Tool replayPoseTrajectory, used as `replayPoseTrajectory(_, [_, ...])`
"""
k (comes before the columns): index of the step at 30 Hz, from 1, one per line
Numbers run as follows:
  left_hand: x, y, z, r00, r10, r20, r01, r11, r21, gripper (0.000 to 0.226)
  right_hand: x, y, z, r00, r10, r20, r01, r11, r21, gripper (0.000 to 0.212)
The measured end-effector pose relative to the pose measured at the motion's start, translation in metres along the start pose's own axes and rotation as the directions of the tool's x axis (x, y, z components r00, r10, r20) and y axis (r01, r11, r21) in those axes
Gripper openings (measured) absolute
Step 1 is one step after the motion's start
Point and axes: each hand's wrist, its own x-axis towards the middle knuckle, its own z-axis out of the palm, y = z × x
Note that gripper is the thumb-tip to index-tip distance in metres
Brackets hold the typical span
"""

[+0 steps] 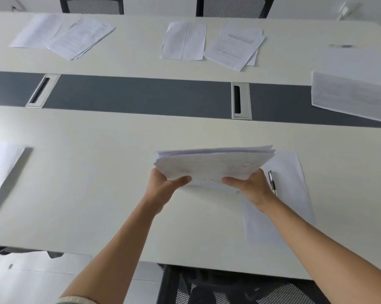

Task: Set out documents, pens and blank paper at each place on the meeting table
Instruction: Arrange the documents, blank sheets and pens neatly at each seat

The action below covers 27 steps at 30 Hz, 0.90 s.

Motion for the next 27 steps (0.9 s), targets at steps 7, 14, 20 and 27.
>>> replayPoseTrajectory(7, [0.009,-0.009,0.002,0.993,-0.083,-0.087,0.103,0.96,0.261,0.02,0.005,0.005,0.004,0.998,0.055,-0.023,-0.057,0.997,-0.056,0.029])
replayPoseTrajectory(14, [0.016,-0.041,0.003,0.912,-0.362,-0.192,0.4,0.888,0.228,0.014,0.016,0.043,0.016,0.96,0.255,-0.117,-0.275,0.935,-0.221,0.014])
replayPoseTrajectory(20, [-0.004,-0.071,-0.001,0.931,-0.318,-0.178,0.351,0.657,0.667,0.07,0.027,0.075,0.029,0.884,0.399,-0.243,-0.466,0.794,-0.391,0.032])
replayPoseTrajectory(27, [-0.063,-0.106,0.0,0.943,-0.306,0.135,-0.065,0.23,0.971,0.1,-0.027,0.068,0.02,0.964,0.26,0.051,-0.092,0.508,-0.856,0.102])
